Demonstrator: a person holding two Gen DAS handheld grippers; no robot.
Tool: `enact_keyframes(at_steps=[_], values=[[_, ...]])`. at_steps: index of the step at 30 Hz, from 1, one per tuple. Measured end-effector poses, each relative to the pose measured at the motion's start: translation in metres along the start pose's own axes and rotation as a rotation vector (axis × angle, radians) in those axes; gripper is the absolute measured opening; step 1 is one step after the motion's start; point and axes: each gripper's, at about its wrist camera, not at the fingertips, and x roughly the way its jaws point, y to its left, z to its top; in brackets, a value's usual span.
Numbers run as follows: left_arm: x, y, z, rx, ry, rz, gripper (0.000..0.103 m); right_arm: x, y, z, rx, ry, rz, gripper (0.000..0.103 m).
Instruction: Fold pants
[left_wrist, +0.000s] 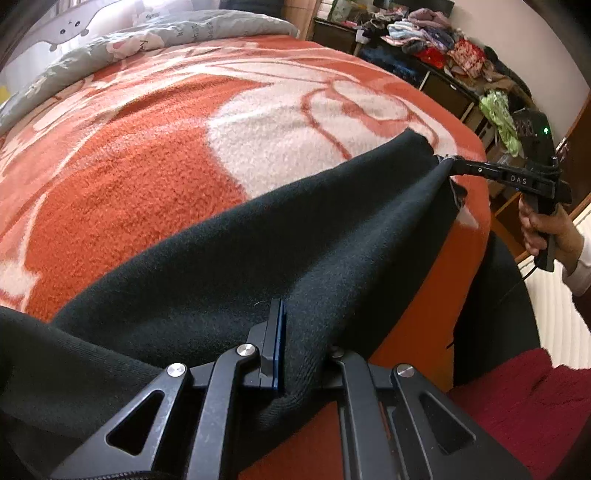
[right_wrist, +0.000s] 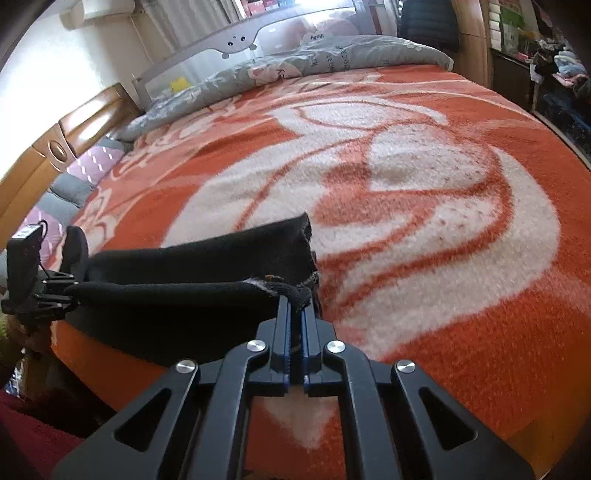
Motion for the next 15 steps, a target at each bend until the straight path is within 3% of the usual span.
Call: enact_keyframes(at_steps=[8,15], values=[[0.008,-0.002,-0.006,-0.019,0.015,0.006,0.009,0.006,0.003,-0.019,-0.005,0.062,-0.057,0.005],[-0.009,-0.008,-0.015,-0.063,0.014,0.013,0.046,-0.013,-0.009,-0.031,0.152,0.064,-0.034,0.005]])
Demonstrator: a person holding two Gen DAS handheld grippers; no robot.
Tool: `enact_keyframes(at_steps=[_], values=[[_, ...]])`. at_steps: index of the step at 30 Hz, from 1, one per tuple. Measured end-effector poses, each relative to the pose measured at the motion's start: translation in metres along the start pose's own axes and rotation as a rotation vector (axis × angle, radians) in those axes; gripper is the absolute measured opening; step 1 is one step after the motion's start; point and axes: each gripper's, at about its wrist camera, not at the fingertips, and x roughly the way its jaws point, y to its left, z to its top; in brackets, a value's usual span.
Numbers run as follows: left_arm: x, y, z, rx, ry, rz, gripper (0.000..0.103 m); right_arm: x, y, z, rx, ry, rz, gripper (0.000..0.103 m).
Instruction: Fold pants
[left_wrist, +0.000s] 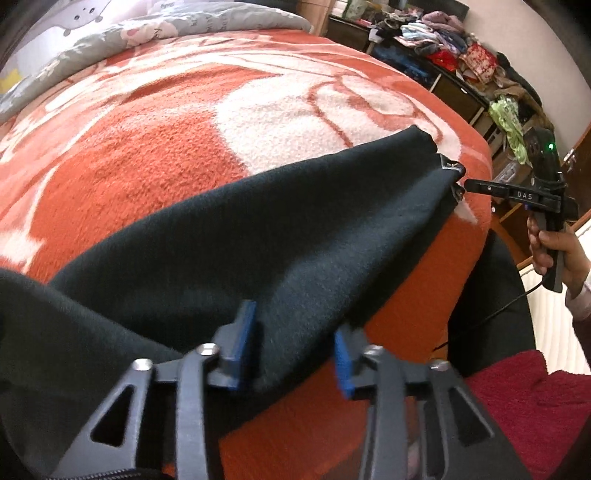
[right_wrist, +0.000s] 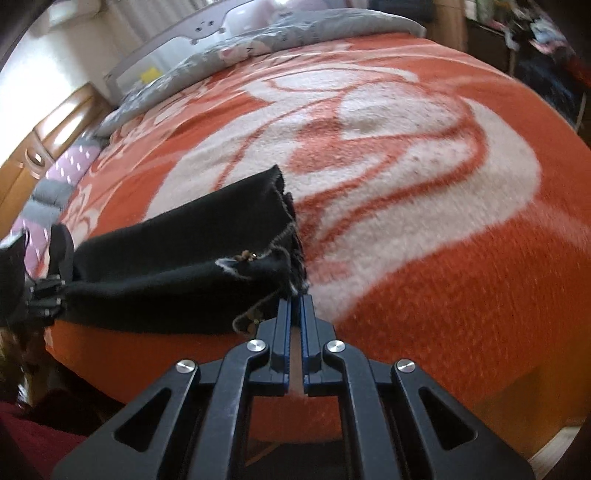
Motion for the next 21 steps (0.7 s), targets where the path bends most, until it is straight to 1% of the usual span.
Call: enact_keyframes(at_steps=[3,6,8,9,10,11,13,14,16,19,21], values=[[-0.012,0.000,-0.007,-0.034,-0.017,-0.004,0.047,-0.011,-0.001,-0.003,0.072,-0.027,0.073,0.005],[-0.027,0.005,-0.011,-0.103,-0.035,0.000,0.053,-0.014,0.007,-0.002,0.137,-0.046,0.168,0.005],[-0.039,0.016,-0.014,-0.187,-0.057,-0.005,0.055,-0.010,0.015,-0.003,0.174,-0.037,0.218,0.006],[-0.043,0.021,-0.013,-0.228,-0.064,-0.004,0.057,-0.007,0.018,-0.003,0.192,-0.026,0.239,0.007],[-0.049,0.030,-0.014,-0.292,-0.070,0.008,0.064,-0.003,0.022,-0.004,0.213,-0.013,0.262,0.008],[-0.053,0.036,-0.016,-0.334,-0.066,0.031,0.068,0.001,0.026,-0.005,0.227,0.000,0.280,0.008],[-0.059,0.054,-0.018,-0.433,-0.057,0.089,0.069,0.007,0.033,-0.005,0.226,0.003,0.282,0.008],[-0.060,0.062,-0.018,-0.469,-0.053,0.102,0.069,0.011,0.037,-0.006,0.229,0.010,0.285,0.008],[-0.059,0.081,-0.017,-0.555,-0.014,0.139,0.069,0.018,0.040,-0.008,0.248,0.031,0.295,0.008],[-0.057,0.099,-0.015,-0.636,0.000,0.135,0.069,0.021,0.045,-0.010,0.255,0.042,0.281,0.008],[-0.060,0.112,-0.012,-0.679,0.012,0.162,0.069,0.021,0.052,-0.007,0.240,0.038,0.300,0.008]])
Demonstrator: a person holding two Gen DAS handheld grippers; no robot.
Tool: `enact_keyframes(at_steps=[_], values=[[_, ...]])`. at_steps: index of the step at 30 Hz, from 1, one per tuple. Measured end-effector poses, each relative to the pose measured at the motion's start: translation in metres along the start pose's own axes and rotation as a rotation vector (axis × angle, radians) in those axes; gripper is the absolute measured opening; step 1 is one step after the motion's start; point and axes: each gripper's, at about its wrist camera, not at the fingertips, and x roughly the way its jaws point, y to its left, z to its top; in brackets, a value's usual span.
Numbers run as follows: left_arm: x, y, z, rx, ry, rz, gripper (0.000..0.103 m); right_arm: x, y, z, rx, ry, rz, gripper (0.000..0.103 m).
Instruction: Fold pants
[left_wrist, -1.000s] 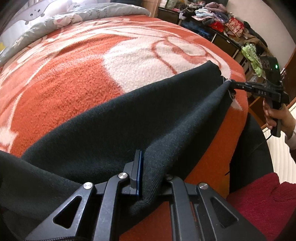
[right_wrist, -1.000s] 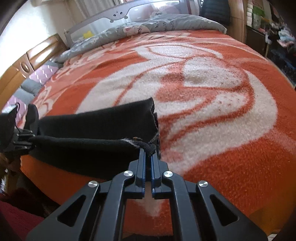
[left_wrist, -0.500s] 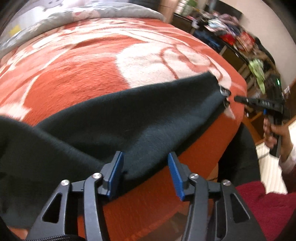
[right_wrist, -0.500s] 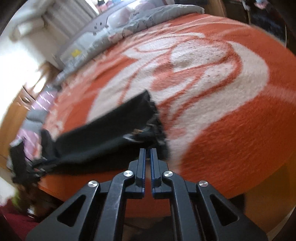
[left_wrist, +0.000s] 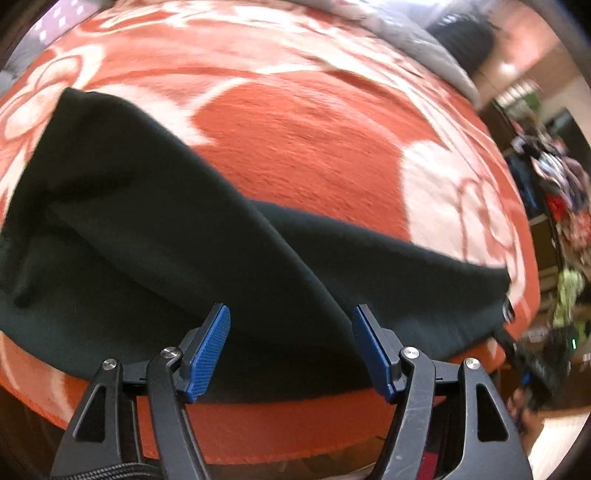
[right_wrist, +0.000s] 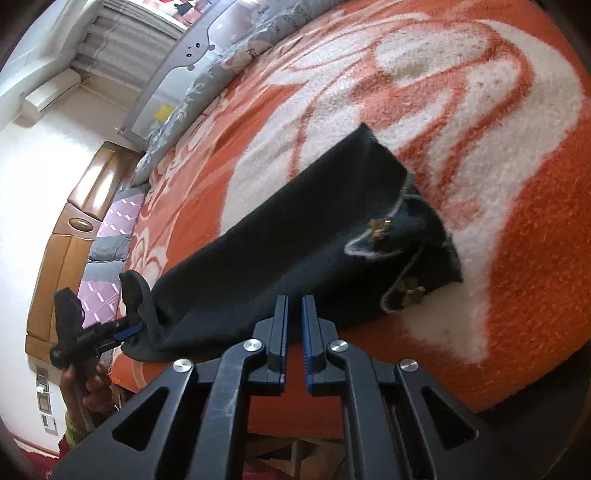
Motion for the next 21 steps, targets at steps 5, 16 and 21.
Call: enact_keyframes(at_steps=[5,16,21], values=[[-0.015,0.034,0.038,-0.120,-0.051,0.050,0.069,0.018,0.056,-0.001,-0.137,0.042,0.076,0.017],[-0.017,0.098,0.116,-0.342,0.007,0.108,0.070,0.123,0.208,-0.037,-0.641,0.227,0.145,0.074],[0.001,0.091,0.131,-0.315,0.055,0.184,0.070,0.167,0.232,-0.057,-0.784,0.316,0.117,0.070]])
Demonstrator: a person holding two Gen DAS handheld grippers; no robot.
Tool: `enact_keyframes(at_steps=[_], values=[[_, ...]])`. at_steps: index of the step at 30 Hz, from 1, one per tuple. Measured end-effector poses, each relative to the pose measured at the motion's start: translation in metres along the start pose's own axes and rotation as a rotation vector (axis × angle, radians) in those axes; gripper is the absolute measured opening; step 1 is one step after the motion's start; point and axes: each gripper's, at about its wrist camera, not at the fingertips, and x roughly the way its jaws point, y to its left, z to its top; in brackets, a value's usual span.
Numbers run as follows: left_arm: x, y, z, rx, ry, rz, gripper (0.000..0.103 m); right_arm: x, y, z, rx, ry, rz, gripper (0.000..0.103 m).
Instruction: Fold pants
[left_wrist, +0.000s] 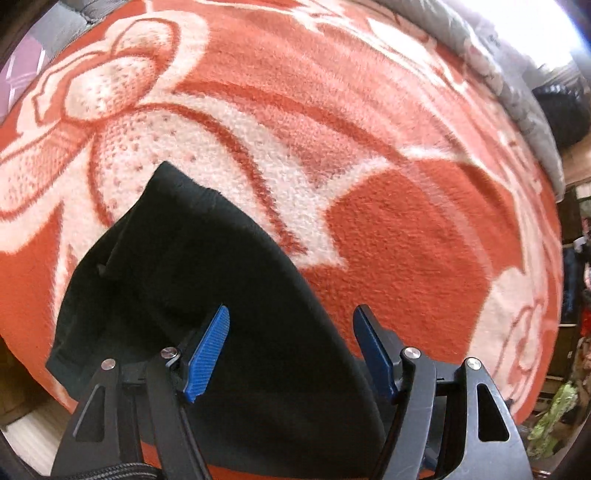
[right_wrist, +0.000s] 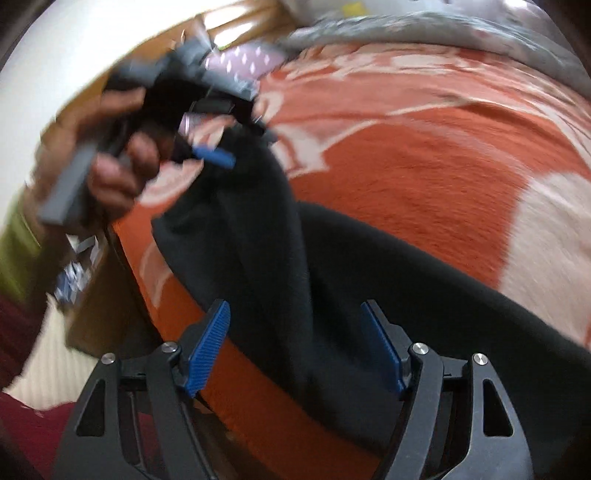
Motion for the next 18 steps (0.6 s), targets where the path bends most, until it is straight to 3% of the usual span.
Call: enact_keyframes(at_steps=[2,3,4,5,7,10,14,18], values=[[0.007,-0.005,-0.002,0.024,0.001,0.035,0.061,0.014,0.003,0.000,-0.025,0.029,-0.002,0.055],[0.010,-0.005,-0.002,0.036,0.001,0.046,0.045,0.019,0.002,0.000,-0.027,0.043,-0.004,0.035],[0.013,-0.005,-0.005,0.045,0.002,0.039,0.019,0.022,0.001,-0.001,-0.027,0.054,-0.010,0.019],[0.014,-0.003,-0.008,0.057,0.001,0.020,0.010,0.024,0.001,-0.002,-0.034,0.055,-0.023,0.014],[0.007,0.001,-0.016,0.072,-0.051,0.003,0.006,0.017,0.004,0.001,-0.057,0.032,-0.022,0.008],[-0.013,0.015,-0.034,0.069,-0.129,-0.053,0.004,0.002,0.017,0.002,-0.127,-0.018,-0.010,0.007],[-0.044,0.048,-0.066,0.008,-0.234,-0.204,0.004,-0.007,0.037,0.003,-0.242,-0.044,-0.046,0.007],[-0.062,0.083,-0.099,-0.059,-0.309,-0.297,0.004,-0.005,0.047,-0.001,-0.319,-0.027,-0.078,0.007]])
